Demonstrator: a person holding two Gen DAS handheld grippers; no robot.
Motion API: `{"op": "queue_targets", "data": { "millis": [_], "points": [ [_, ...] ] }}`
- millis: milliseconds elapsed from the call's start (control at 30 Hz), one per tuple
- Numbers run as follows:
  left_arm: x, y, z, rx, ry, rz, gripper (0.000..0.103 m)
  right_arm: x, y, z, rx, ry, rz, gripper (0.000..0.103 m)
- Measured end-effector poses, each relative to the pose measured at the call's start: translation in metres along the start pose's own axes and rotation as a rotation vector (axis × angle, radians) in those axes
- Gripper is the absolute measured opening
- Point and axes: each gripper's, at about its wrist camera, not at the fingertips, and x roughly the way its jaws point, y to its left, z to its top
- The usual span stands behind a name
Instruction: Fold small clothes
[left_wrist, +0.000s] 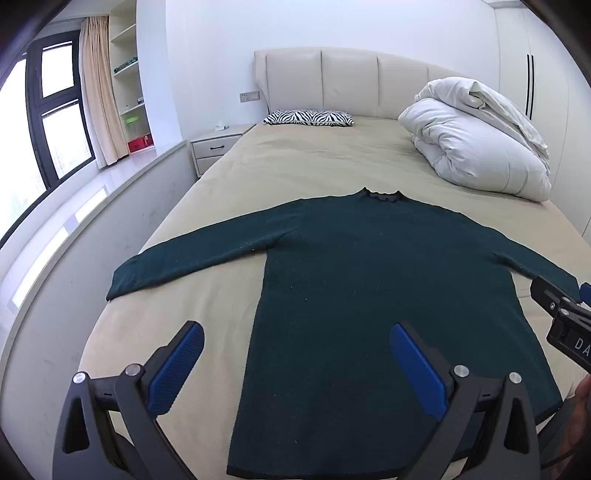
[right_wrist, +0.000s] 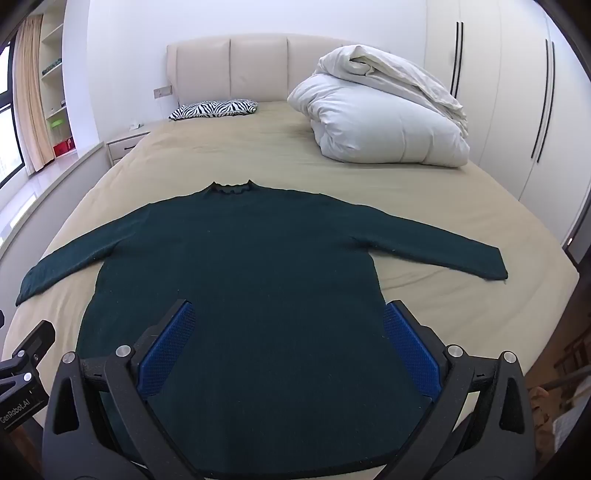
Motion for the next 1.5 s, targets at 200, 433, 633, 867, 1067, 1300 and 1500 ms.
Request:
{"op": "queue_targets", "data": {
  "millis": [200,433,633,867,1067,1300,1500],
  "points": [
    [-0.0006,-0.0005,0.0052,-0.008,0.009,-0.011,0.103,0.0019,0.0033,0.0012,0.005,0.010,0.009,0.103],
    [-0.0014,0.0023,0.0050,-0.012,0.010,-0.011,0.103,0.0017,0.0009,0.0030,0.008,0.009,0.008,0.103],
    [-0.0027,0.0030,0.0078,-0.016,0.008,-0.013,0.103,-0.0012,-0.0015,-0.0009,0.001,0.007,0.008,0.103],
    [-0.0031,0.0044,0.0075,-0.017,0.006,-0.016,0.103,-0.0008,-0.0021,-0.0020,0.000,0.007,0.008,0.103],
    [-0.0036,0.0043,0.0075,-0.020,0.005,-0.015,0.103,-0.0018,0.0037,0.0016,-0.003,0.008,0.005,0.103],
    [-0.0033,0.0050,0.0066,-0.022,0.004,-0.018,0.103,-0.0018,0.0039,0.0018,-0.004,0.009,0.004,0.103],
    [-0.0038,0.0057,0.0064,-0.024,0.005,-0.017,0.103,-0.0013,0.0051,0.0018,-0.006,0.011,0.003,0.103]
  ]
}}
